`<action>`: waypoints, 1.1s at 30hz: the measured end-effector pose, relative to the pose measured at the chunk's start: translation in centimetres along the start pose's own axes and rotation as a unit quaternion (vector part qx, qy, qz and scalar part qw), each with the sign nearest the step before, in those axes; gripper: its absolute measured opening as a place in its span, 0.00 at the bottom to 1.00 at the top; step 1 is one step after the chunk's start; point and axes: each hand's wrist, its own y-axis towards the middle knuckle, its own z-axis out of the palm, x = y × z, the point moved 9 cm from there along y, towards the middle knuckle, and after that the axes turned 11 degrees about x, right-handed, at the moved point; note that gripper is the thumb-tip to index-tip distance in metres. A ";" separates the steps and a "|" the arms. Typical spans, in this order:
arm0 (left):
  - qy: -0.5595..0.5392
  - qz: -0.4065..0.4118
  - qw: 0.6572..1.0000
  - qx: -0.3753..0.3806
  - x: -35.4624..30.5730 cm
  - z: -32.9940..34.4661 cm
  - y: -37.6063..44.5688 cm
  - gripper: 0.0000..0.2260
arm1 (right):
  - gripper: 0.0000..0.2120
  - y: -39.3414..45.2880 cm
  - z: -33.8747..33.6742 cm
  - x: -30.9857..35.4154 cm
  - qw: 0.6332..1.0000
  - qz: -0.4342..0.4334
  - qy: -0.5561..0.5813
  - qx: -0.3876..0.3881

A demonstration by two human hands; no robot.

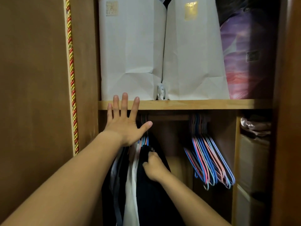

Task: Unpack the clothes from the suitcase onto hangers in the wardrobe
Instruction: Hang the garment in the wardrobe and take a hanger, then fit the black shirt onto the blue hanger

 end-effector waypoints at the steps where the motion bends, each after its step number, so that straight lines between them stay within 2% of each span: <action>1: 0.001 0.000 1.000 0.002 -0.1 0.0 -0.1 0.39 | 0.26 -1.1 0.2 -0.6 1.000 -0.019 0.017 0.015; 3: 0.002 -0.002 1.000 0.001 -0.3 0.0 0.0 0.40 | 0.32 -3.5 0.2 -2.0 0.996 -0.066 0.037 0.054; 4: 0.005 -0.005 1.000 -0.001 -0.3 0.0 0.1 0.41 | 0.29 -4.8 -0.2 -3.1 0.995 -0.077 0.028 0.059; 5: 0.007 -0.009 1.000 -0.005 -0.4 0.0 0.1 0.42 | 0.24 -6.1 -1.2 -4.4 0.996 -0.085 -0.004 0.031; 6: 0.008 -0.013 1.000 -0.007 -0.4 0.0 0.1 0.42 | 0.18 -7.3 -3.0 -5.7 0.992 -0.095 -0.068 -0.042; 7: 0.009 -0.015 1.000 -0.011 -0.5 0.0 0.0 0.43 | 0.13 -8.8 -5.2 -6.5 0.972 -0.091 -0.169 -0.137; 8: 0.011 -0.018 1.000 -0.015 -0.6 0.0 0.0 0.43 | 0.10 -10.0 -6.9 -7.2 0.938 -0.064 -0.273 -0.203; 9: 0.010 -0.020 1.000 -0.019 -0.6 -0.1 -0.1 0.43 | 0.13 -10.5 -8.4 -8.1 0.905 -0.012 -0.352 -0.238; 10: 0.009 -0.021 1.000 -0.021 -0.6 -0.1 -0.2 0.43 | 0.17 -10.8 -9.4 -9.0 0.884 0.040 -0.401 -0.236; 12: 0.007 -0.020 0.999 -0.026 -0.7 -0.2 -0.3 0.43 | 0.21 -10.8 -10.6 -10.4 0.867 0.103 -0.442 -0.205; 15: 0.003 -0.016 1.000 -0.024 -0.7 -0.2 -0.4 0.42 | 0.27 -10.2 -10.9 -10.5 0.843 0.120 -0.487 -0.191; 17: 0.003 -0.015 1.000 -0.023 -0.6 -0.1 -0.3 0.42 | 0.23 -10.0 -10.9 -9.7 0.848 0.111 -0.487 -0.178; 18: 0.005 -0.015 1.000 -0.021 -0.6 -0.1 -0.2 0.42 | 0.21 -9.9 -11.2 -9.4 0.865 0.112 -0.457 -0.175; 20: 0.007 -0.016 1.000 -0.021 -0.6 -0.1 -0.1 0.42 | 0.15 -9.6 -12.2 -8.9 0.909 0.112 -0.351 -0.196; 22: 0.003 -0.016 1.000 -0.022 -0.5 0.0 0.0 0.42 | 0.13 -9.3 -12.5 -8.1 0.936 0.093 -0.250 -0.230; 26: 0.007 -0.014 1.000 -0.022 -0.5 0.1 0.2 0.42 | 0.20 -8.8 -11.0 -6.2 0.931 0.043 -0.236 -0.274; 33: 0.015 -0.034 0.999 -0.038 -0.4 -0.1 0.3 0.44 | 0.20 -14.3 -8.8 -4.2 0.928 0.006 -0.235 -0.290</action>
